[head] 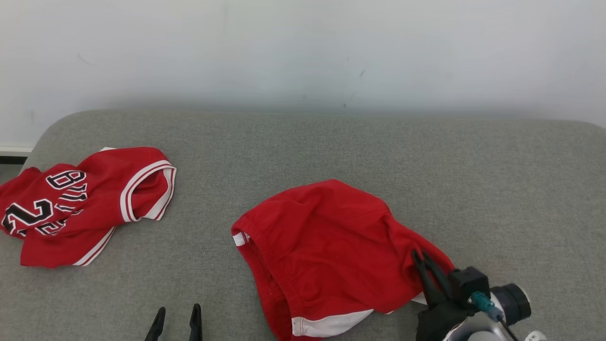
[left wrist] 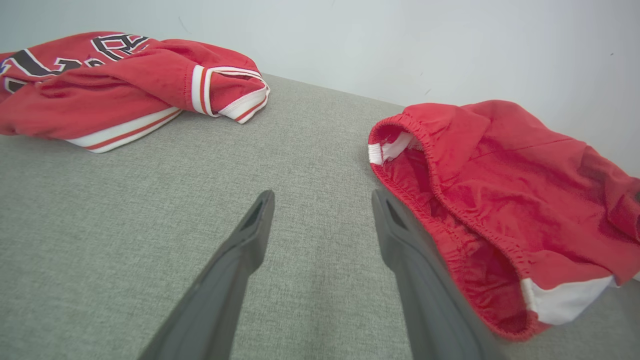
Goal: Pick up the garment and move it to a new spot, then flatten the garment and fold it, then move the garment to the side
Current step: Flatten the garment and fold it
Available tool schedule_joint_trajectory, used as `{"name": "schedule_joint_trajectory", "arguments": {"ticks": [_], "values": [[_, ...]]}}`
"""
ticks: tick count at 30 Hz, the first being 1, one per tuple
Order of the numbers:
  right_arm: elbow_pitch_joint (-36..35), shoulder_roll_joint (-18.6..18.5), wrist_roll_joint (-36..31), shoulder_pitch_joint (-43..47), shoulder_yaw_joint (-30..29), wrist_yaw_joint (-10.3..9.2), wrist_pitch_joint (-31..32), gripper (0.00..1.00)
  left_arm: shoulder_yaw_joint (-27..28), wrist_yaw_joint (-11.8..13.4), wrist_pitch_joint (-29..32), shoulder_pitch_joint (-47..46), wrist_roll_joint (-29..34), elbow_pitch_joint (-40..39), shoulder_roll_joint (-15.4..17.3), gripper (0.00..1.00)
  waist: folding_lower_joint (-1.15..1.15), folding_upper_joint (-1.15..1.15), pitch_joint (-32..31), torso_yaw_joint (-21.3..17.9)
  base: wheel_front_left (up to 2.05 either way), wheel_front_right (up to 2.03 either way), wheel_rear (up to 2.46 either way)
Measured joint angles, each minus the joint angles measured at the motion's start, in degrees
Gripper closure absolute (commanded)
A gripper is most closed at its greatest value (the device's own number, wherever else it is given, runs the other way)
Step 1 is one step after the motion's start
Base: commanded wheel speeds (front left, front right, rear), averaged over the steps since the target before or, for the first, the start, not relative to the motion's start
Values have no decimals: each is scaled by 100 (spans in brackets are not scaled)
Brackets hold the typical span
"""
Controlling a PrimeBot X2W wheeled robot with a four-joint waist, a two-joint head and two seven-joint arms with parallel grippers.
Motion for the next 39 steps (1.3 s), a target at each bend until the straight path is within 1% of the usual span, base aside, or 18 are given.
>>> {"name": "schedule_joint_trajectory", "arguments": {"ticks": [4,7,10,15,21,22,23,25,29,34,39], "values": [[-255,-62,153,-121,-182,0,-1,100,9,0,0,-10,-27,-4,0,0,0,0,24,-15,0,0,0],[-158,-237,218,-364,-196,0,0,100,-57,0,0,-43,-45,-7,1,0,0,0,73,-14,0,0,0],[123,-382,354,-749,-146,0,0,100,-156,2,0,-125,-63,-8,-2,0,0,0,141,11,0,0,0],[890,-646,569,-1473,-153,1,-1,100,-299,31,0,-189,-94,-8,-1,0,0,0,241,95,0,0,0],[1730,-766,751,-1967,-1,1,0,100,-376,31,0,-234,-112,44,-1,0,0,0,290,196,0,0,0],[1783,-782,777,-1998,4,1,0,75,-388,30,0,-234,-121,53,-1,0,0,0,285,202,0,0,0],[1758,-801,781,-2018,-7,1,0,0,-394,31,0,-233,-126,59,-1,0,0,0,278,201,0,0,0],[1641,-836,801,-2065,-73,1,0,0,-409,32,0,-232,-126,62,-1,0,0,0,261,182,0,0,0],[1100,-903,748,-1903,-281,1,-1,0,-453,33,0,-222,-125,62,-1,0,0,0,202,113,0,0,0],[476,-846,665,-1267,-488,1,0,0,-531,32,0,-162,-89,48,-1,0,0,0,101,-8,0,0,0],[207,-759,666,-563,-520,1,-1,0,-832,26,0,-134,-37,34,-1,0,-1,0,-18,-94,0,0,0]]}}
